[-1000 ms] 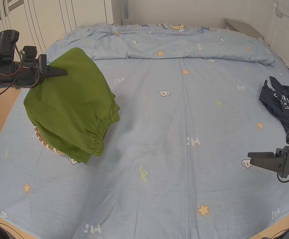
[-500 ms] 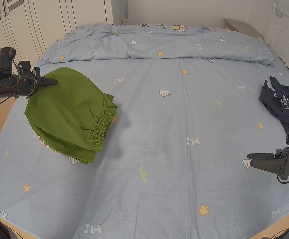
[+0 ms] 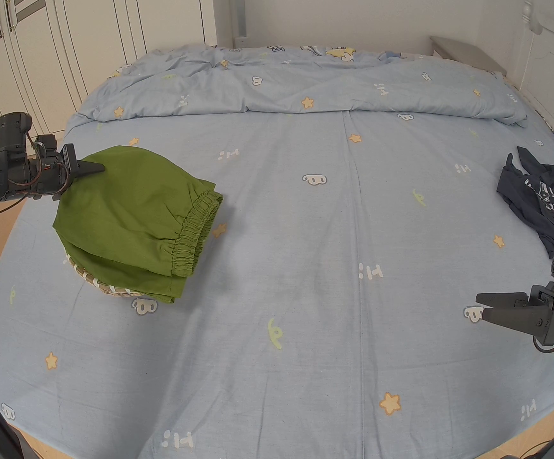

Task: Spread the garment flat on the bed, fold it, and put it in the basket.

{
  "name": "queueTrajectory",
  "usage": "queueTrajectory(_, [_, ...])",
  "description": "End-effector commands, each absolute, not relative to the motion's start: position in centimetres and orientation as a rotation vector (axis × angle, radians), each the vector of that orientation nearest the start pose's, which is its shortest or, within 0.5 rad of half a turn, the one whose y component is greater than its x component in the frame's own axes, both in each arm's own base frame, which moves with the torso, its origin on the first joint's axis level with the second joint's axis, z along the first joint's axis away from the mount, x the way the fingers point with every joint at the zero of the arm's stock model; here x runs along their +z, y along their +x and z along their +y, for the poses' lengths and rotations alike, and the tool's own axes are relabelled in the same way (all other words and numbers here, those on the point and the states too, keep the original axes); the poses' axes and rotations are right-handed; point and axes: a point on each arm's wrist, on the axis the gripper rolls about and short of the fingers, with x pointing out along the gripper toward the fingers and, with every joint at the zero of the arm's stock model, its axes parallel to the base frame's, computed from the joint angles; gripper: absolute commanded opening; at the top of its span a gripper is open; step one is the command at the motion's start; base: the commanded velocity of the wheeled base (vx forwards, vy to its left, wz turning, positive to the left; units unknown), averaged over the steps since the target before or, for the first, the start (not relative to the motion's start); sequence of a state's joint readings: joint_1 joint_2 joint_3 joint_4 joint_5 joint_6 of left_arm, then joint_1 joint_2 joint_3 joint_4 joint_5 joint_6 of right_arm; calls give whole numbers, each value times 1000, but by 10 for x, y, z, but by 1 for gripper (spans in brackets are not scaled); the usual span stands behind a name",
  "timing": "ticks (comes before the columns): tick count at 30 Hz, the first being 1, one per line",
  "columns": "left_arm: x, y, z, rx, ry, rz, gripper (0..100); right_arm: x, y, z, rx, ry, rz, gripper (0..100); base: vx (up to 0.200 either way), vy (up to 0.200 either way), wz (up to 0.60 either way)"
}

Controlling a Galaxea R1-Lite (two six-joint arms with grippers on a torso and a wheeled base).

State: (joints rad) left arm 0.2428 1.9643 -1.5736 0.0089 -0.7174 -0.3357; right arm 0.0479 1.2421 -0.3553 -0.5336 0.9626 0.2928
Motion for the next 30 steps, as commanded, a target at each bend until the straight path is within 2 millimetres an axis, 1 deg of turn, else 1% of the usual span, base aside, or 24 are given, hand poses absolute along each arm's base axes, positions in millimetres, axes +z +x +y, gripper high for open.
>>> queueTrajectory(1, [229,394,90,-379,-527,459,0,165,158,26,950,426,474,100,0,0,0])
queueTrajectory(3, [226,395,91,-379,-526,463,0,165,158,26,950,426,474,100,0,0,0])
queueTrajectory(6, [217,402,93,-372,-533,481,0,165,158,26,950,426,474,100,0,0,0])
queueTrajectory(9, [211,407,95,-367,-531,488,0,165,158,26,950,426,474,100,0,0,0])
queueTrajectory(10, [207,409,99,-355,-529,490,0,165,158,26,950,426,474,100,0,0,0])
queueTrajectory(12, [204,412,101,-350,-524,493,0,164,158,26,950,427,475,100,0,0,0])
queueTrajectory(20, [202,414,102,-310,-515,492,0,164,158,27,954,426,476,100,0,0,0])
queueTrajectory(21, [203,415,103,-309,-514,491,100,164,158,27,954,426,476,100,0,0,0])
queueTrajectory(27, [205,413,103,-303,-513,489,100,164,158,27,955,427,480,100,0,0,0])
queueTrajectory(29, [207,411,104,-293,-509,484,100,164,158,27,955,427,480,100,0,0,0])
queueTrajectory(30, [213,408,104,-286,-502,472,100,164,158,27,955,428,481,100,0,0,0])
